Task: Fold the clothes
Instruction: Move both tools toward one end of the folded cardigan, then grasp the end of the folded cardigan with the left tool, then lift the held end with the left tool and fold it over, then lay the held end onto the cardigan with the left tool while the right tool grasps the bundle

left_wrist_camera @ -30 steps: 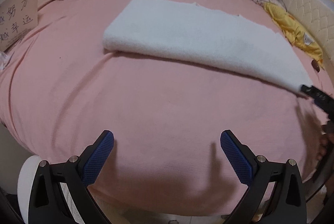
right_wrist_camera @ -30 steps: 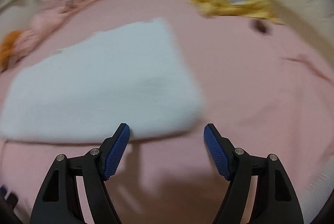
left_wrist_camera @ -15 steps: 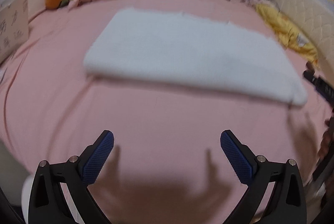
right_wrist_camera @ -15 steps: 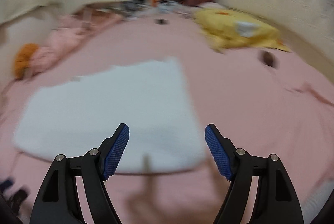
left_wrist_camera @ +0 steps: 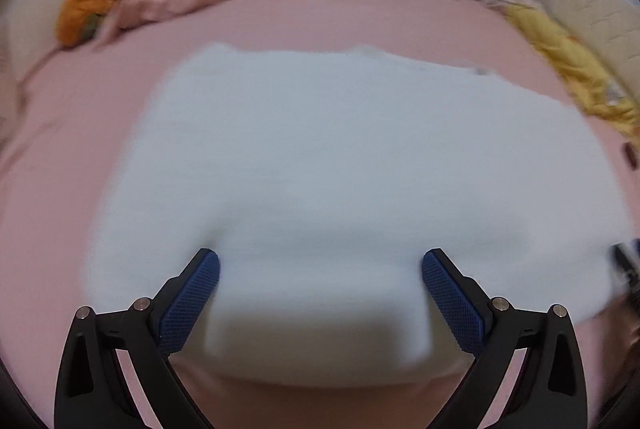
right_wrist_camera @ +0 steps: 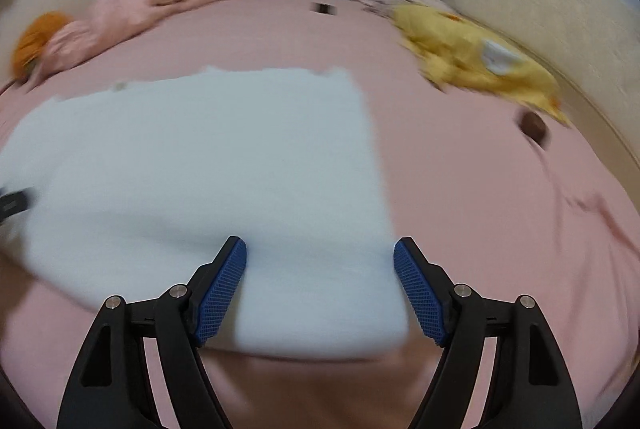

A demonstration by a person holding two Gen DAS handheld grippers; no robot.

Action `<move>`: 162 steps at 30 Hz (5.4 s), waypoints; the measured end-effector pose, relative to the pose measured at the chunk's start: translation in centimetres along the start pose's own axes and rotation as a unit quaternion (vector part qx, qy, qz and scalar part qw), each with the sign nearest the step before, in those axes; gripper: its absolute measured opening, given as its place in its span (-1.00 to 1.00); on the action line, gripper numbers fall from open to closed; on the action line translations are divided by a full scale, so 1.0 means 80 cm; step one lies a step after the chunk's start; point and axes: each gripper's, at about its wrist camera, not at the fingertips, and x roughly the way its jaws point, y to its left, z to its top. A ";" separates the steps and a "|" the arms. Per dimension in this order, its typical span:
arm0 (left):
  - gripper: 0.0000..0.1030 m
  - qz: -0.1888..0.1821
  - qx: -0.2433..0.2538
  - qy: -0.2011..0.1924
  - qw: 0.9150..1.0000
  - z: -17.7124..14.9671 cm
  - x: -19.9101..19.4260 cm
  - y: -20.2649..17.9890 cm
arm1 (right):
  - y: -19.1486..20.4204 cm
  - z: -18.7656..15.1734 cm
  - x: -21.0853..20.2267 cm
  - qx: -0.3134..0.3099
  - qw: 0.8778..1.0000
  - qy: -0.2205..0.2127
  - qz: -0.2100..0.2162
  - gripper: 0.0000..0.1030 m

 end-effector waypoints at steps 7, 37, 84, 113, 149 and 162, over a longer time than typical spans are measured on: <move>0.98 0.088 -0.138 -0.013 0.986 -0.033 -0.052 0.161 | -0.025 -0.001 -0.033 0.056 0.998 -0.005 -0.012 0.51; 0.83 -0.334 -0.442 0.007 0.832 -0.184 -0.063 0.110 | -0.015 -0.034 -0.139 0.140 0.971 -0.039 0.189 0.51; -0.56 -0.167 -0.334 -0.057 0.926 -0.005 0.017 0.082 | 0.041 0.063 -0.020 0.057 0.985 -0.061 0.149 0.51; -0.57 -0.144 -0.159 -0.113 0.970 0.056 -0.054 0.001 | 0.153 0.142 0.110 0.012 0.991 0.006 0.134 0.63; -0.57 0.040 0.448 -0.189 0.873 -0.068 -0.054 -0.370 | -0.118 0.126 0.163 0.286 0.800 0.199 0.488 0.63; -0.58 0.025 0.445 -0.218 0.868 -0.070 -0.083 -0.358 | -0.046 0.178 0.178 0.192 0.810 0.254 0.493 0.23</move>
